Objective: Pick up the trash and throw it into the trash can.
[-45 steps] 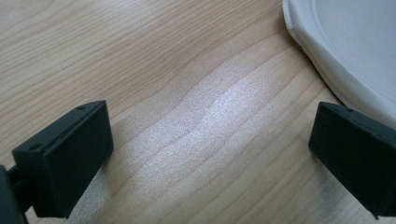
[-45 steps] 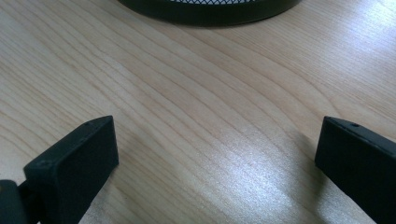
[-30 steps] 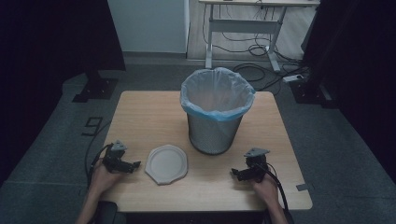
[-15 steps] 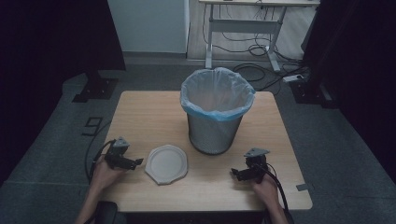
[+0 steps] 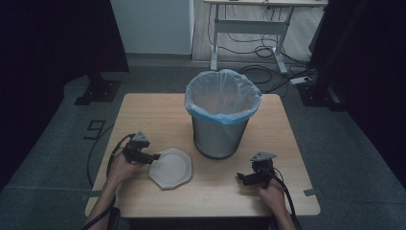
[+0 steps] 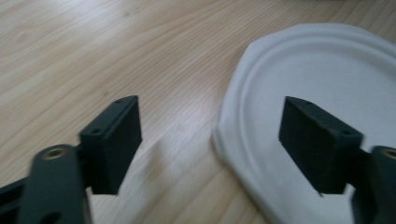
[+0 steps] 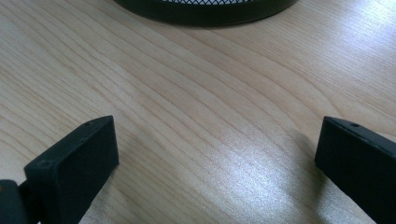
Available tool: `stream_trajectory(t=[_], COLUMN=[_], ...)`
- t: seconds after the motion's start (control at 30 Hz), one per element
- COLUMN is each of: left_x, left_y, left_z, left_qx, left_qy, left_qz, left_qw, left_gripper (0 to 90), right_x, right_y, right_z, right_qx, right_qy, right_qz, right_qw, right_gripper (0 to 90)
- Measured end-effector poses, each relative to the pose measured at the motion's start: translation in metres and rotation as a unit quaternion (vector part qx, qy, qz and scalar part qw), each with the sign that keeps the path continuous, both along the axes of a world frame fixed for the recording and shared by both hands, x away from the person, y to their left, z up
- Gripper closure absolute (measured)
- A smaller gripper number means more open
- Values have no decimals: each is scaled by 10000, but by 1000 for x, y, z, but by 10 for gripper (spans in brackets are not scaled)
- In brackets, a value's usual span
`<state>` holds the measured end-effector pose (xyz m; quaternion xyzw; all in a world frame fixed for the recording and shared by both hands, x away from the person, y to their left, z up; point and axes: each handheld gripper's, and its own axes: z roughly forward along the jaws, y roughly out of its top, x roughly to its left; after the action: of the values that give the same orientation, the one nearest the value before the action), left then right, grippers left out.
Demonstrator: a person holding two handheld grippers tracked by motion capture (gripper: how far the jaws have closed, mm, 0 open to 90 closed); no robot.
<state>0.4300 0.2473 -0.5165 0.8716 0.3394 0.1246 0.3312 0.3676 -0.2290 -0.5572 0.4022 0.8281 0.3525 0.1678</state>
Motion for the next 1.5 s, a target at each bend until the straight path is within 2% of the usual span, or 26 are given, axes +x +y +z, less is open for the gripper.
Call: stream_trajectory(t=[0.1,0.17,0.23,0.4,0.43,0.53,0.67,0.77,0.93,1.03,1.13,1.33,1.5], left_x=[7,12,14,17,18,18,17,19,19,20,21,23,24], left_y=[-9,-15,-17,-23,-21,-21,-20,-16,-14,-12,-11,-8,-6], left_z=[-3,-6,-7,-15,-17,-17,-16,-15,-14,-10,-6,11,29], left_qx=[55,48,51,115,5,-17,-7,-131,-238,-308,-332,-428,-335], left_qy=[46,109,136,262,271,296,358,499,603,697,704,605,530], left_qz=[-92,-175,-210,-310,-315,-397,-457,-459,-425,-395,-395,-329,-321], left_qw=[9999,9998,9997,9991,9991,9988,9983,9976,9970,9963,9962,9967,9975], left_gripper=[326,405,420,533,563,669,705,735,762,784,796,818,831], right_x=[0,0,0,0,0,0,0,0,0,0,0,0,0], right_y=[0,0,0,0,0,0,0,0,0,0,0,0,0], right_z=[0,0,0,0,0,0,0,0,0,0,0,0,0], right_qx=[0,1,1,0,-1,0,0,0,-1,0,0,-1,0], right_qy=[0,1,1,0,-6,-5,-5,-4,1,1,2,1,1], right_qz=[-1,-1,-1,0,-6,-7,-7,-6,-1,-1,-1,-1,-1], right_qw=[10000,10000,10000,10000,10000,10000,10000,10000,10000,10000,10000,10000,10000], right_gripper=[0,0,0,0,0,0,0,0,0,0,0,0,0])
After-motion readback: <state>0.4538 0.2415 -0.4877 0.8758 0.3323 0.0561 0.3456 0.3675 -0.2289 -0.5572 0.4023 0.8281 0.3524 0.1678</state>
